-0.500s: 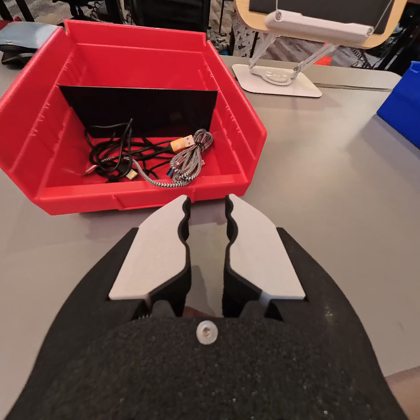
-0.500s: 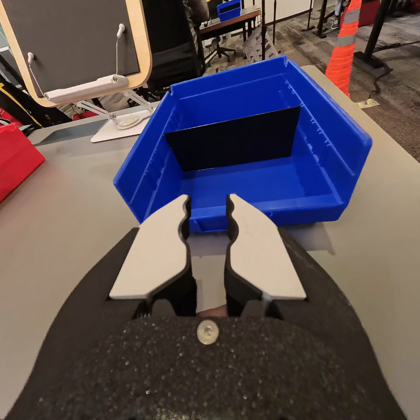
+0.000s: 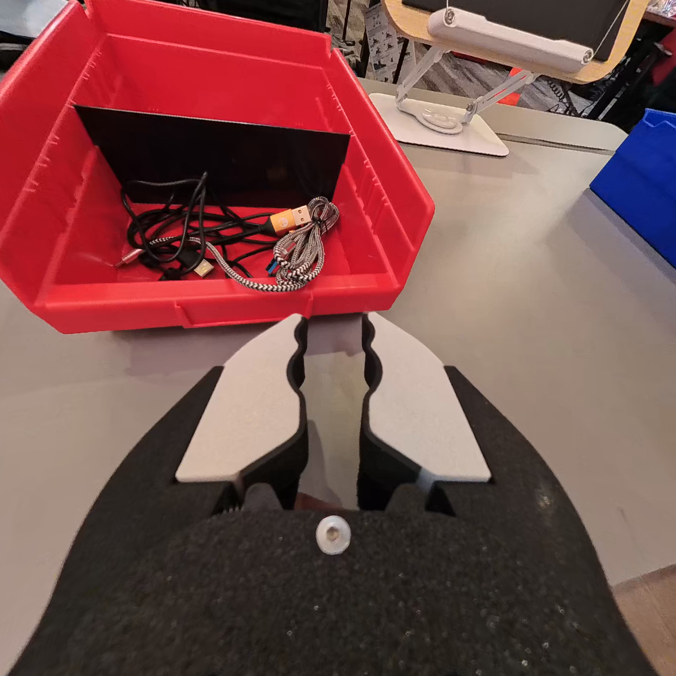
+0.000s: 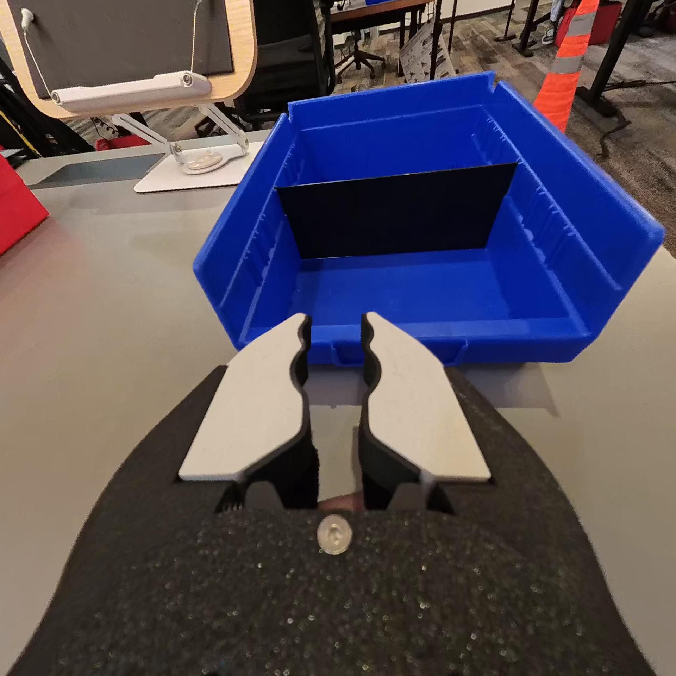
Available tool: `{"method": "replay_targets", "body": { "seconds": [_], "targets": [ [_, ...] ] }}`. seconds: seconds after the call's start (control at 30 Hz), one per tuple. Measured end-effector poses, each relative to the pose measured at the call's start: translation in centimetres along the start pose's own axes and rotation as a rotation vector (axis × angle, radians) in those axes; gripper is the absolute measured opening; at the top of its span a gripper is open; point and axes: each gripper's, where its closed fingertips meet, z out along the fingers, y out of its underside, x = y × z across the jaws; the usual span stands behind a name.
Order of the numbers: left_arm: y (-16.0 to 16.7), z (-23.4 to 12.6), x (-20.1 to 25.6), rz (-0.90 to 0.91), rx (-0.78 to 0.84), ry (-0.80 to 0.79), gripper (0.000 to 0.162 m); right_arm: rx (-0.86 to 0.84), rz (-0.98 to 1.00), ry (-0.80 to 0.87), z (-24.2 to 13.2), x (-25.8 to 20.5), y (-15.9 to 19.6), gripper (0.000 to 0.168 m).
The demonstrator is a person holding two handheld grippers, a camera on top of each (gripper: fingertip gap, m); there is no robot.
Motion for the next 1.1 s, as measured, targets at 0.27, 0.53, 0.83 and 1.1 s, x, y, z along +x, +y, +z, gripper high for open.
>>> {"method": "replay_targets", "body": {
  "seconds": [0.27, 0.53, 0.83, 1.1],
  "targets": [
    [0.4, 0.3, 0.3, 0.01, -0.022, 0.008, 0.028, -0.017, 0.014, -0.008, 0.1, -0.1, 0.3, 0.024],
    [0.7, 0.4, 0.5, 0.026, -0.036, 0.01, 0.028, -0.026, 0.027, -0.014, 0.1, -0.1, 0.6, 0.024],
    [0.9, 0.5, 0.8, 0.035, -0.047, 0.024, 0.028, -0.052, 0.021, -0.024, 0.3, -0.4, 1.0, 0.024],
    [1.0, 0.5, 0.7, 0.043, -0.055, 0.013, 0.028, -0.064, 0.028, -0.033, 0.3, -0.6, 1.3, 0.024]
  ]
}}
